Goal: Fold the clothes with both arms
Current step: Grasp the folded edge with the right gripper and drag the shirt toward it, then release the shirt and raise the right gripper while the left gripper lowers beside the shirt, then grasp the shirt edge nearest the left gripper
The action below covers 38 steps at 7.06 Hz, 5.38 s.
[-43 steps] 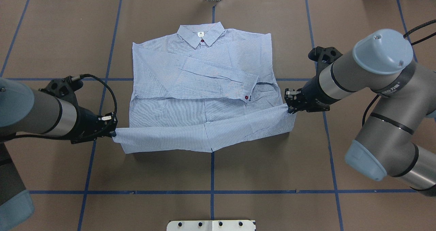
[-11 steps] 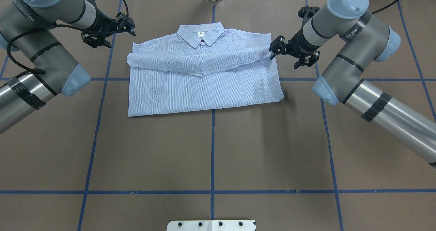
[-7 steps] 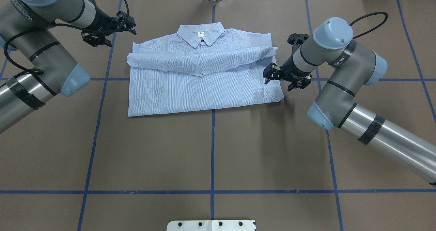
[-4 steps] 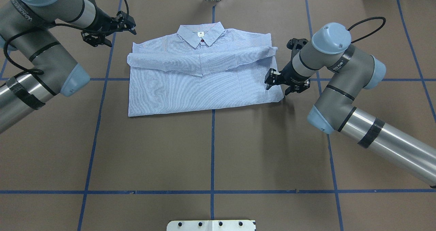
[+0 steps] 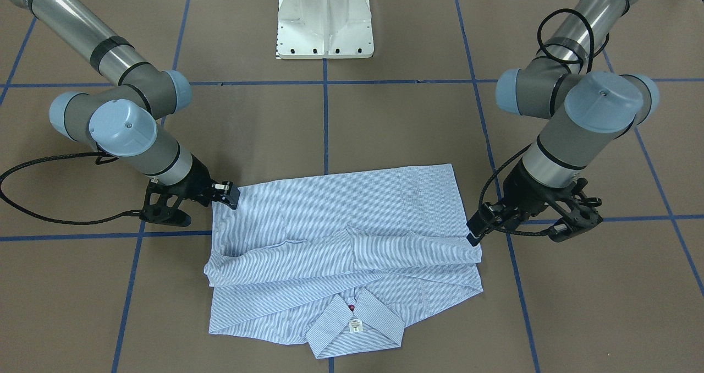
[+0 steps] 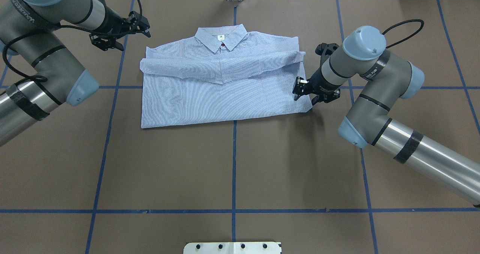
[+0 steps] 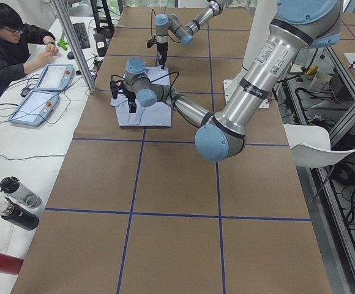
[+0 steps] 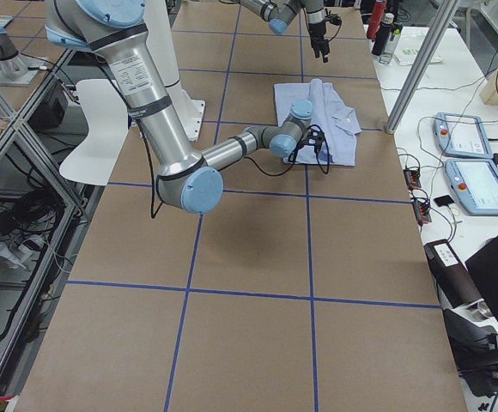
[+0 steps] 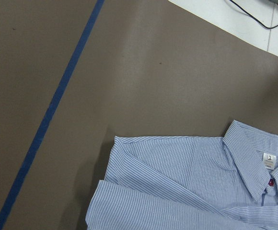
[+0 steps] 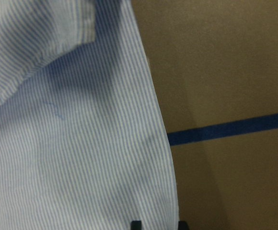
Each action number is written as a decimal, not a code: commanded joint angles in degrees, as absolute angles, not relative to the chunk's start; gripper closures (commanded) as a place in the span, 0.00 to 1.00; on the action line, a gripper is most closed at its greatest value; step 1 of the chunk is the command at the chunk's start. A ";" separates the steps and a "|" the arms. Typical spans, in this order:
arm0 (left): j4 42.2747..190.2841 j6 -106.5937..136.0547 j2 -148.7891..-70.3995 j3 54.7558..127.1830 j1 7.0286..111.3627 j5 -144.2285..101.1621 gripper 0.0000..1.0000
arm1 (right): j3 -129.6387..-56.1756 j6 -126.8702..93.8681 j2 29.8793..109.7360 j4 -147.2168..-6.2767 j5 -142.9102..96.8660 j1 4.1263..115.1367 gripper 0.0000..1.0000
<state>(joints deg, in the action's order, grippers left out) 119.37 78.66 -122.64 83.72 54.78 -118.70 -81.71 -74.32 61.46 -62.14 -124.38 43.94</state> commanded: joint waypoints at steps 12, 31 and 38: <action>116.89 81.39 -119.98 92.36 54.06 -118.74 0.00 | -122.35 -82.14 99.31 -62.14 -148.01 21.91 1.00; 109.69 103.89 -117.60 98.09 21.53 -101.25 0.10 | -117.86 -84.20 82.18 -55.81 -135.97 51.77 0.00; 109.78 103.97 -118.12 97.91 21.45 -101.25 0.26 | -117.51 -84.20 82.53 -55.81 -135.88 51.86 0.00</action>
<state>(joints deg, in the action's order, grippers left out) 109.74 103.97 -117.93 97.91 21.48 -101.25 -117.54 -84.20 82.47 -55.81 -135.95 51.82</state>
